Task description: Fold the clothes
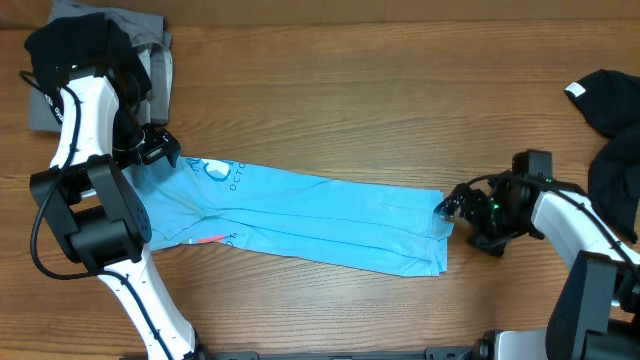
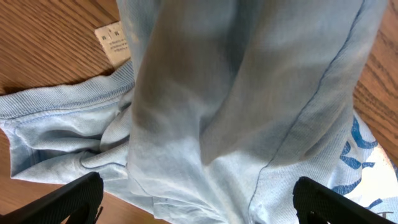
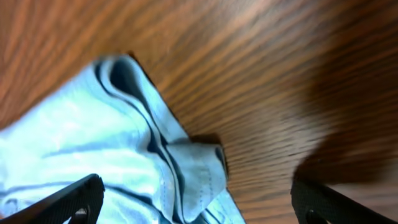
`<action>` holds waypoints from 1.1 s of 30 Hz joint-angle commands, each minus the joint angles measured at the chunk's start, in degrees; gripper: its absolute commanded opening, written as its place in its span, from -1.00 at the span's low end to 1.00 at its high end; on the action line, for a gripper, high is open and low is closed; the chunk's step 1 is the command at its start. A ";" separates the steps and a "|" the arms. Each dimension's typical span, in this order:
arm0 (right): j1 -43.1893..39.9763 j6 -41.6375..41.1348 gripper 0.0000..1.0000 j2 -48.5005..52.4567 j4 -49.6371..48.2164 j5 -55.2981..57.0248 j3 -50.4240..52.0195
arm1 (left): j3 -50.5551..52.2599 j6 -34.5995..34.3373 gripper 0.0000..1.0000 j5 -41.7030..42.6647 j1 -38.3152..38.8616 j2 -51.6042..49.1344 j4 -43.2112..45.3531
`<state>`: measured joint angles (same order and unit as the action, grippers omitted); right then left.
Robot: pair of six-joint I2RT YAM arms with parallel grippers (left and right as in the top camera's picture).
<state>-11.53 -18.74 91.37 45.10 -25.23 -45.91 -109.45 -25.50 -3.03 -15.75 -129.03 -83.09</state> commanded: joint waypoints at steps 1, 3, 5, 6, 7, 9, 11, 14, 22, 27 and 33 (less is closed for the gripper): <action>0.35 1.20 1.00 0.13 -1.68 -5.64 2.58 | -0.85 -0.26 1.00 0.28 0.44 -0.17 0.44; 0.46 1.18 1.00 0.15 -2.67 -6.64 3.80 | -0.85 -0.28 1.00 0.31 0.46 -0.17 0.59; 0.94 1.14 1.00 0.15 -3.96 -6.64 4.79 | -0.85 -0.28 1.00 0.33 0.46 -0.17 0.66; 1.18 0.83 1.00 0.15 -4.50 -6.67 5.20 | -0.85 -0.28 1.00 0.35 0.46 -0.17 0.66; 1.46 0.26 1.00 0.15 -5.05 -6.69 5.57 | -0.85 -0.28 1.00 0.35 0.46 -0.17 0.66; 2.34 -1.31 0.99 0.15 -6.10 -7.13 6.29 | -0.85 -0.28 1.00 0.33 0.44 -0.17 0.66; 3.45 -2.56 0.97 0.15 -6.51 -7.28 6.78 | -0.85 -0.28 1.00 0.35 0.46 -0.17 0.63; 5.33 -2.54 0.97 0.15 -6.51 -7.04 7.23 | -0.85 -0.26 1.00 0.33 0.46 -0.17 0.63; 10.19 -6.56 0.51 0.15 -7.98 -4.70 7.30 | -0.85 -0.26 1.00 0.33 0.46 -0.17 0.61; 11.58 -11.23 -0.37 0.15 -8.50 -1.79 7.30 | -0.85 -0.26 1.00 0.33 0.46 -0.17 0.50; 11.15 -13.07 -0.92 0.13 -9.42 -0.79 6.97 | -0.85 -0.26 1.00 0.33 0.46 -0.17 0.39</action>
<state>-0.27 -30.26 90.94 35.70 -28.62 -39.09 -109.45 -25.50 -3.03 -15.75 -129.03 -82.56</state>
